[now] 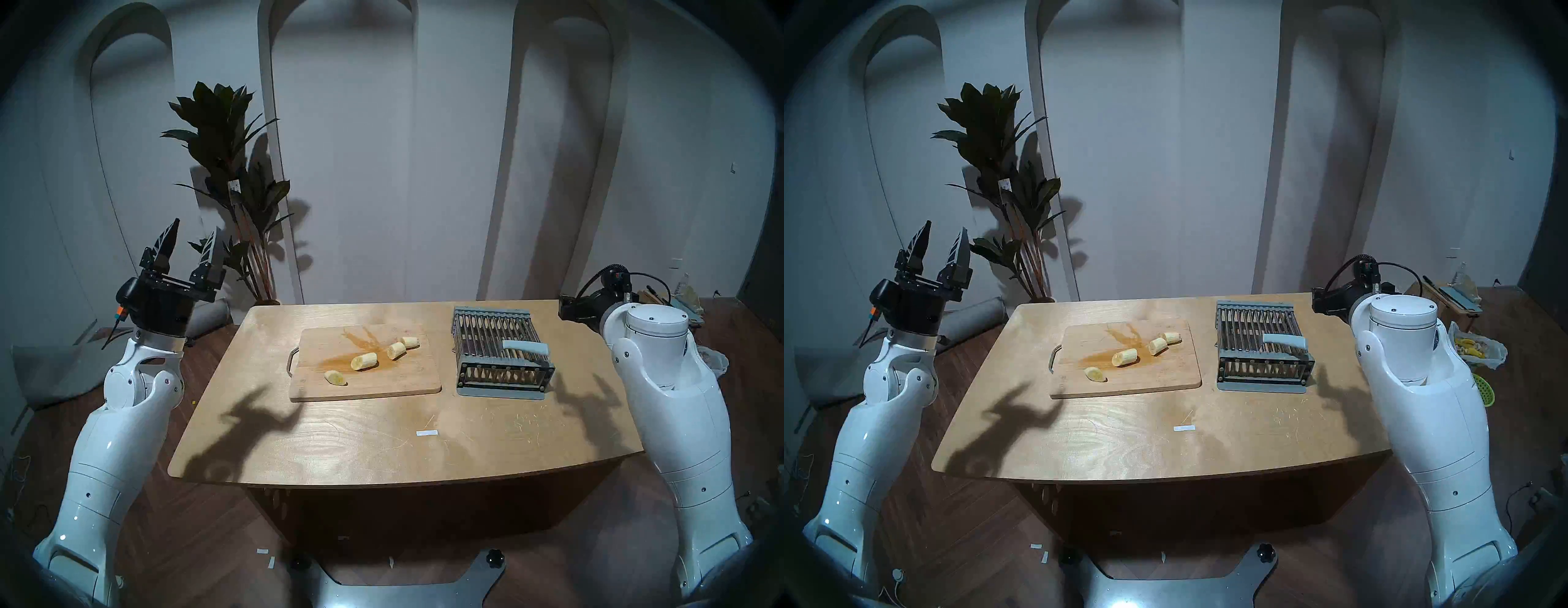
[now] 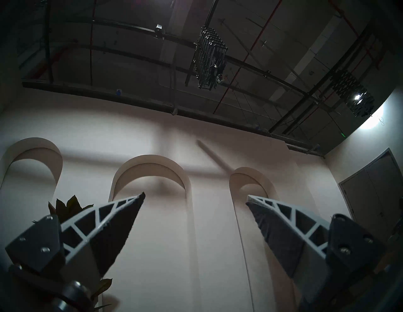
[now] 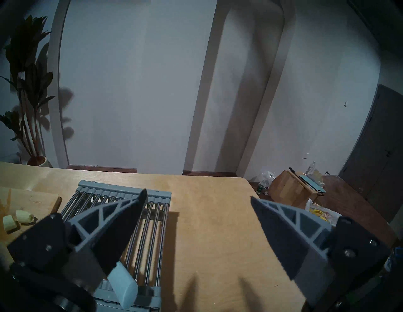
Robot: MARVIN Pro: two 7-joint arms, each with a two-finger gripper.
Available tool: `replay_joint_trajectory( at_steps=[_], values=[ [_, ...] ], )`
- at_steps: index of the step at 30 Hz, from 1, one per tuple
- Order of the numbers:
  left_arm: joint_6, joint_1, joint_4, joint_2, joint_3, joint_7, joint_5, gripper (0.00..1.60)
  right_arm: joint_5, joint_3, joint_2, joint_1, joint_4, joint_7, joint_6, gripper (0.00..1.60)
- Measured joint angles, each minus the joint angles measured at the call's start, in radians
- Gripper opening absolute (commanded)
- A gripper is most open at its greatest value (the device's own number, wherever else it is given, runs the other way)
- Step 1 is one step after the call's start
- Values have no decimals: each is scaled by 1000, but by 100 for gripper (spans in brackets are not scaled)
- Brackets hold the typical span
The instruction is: Cut the banana into four pieces on the cutting board
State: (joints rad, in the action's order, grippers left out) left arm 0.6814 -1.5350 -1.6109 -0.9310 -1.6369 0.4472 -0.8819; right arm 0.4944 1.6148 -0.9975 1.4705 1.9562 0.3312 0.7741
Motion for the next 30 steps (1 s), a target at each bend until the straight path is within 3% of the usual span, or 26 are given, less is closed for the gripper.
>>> replay_joint_trajectory(
  at_steps=[19, 30],
  values=[
    [-78, -155, -189, 4, -75, -110, -18, 160, -54, 2, 35, 130, 37, -30, -122, 160],
    [-192, -242, -277, 17, -136, -215, -38, 160, -85, 12, 55, 245, 75, -77, -224, 160]
  ],
)
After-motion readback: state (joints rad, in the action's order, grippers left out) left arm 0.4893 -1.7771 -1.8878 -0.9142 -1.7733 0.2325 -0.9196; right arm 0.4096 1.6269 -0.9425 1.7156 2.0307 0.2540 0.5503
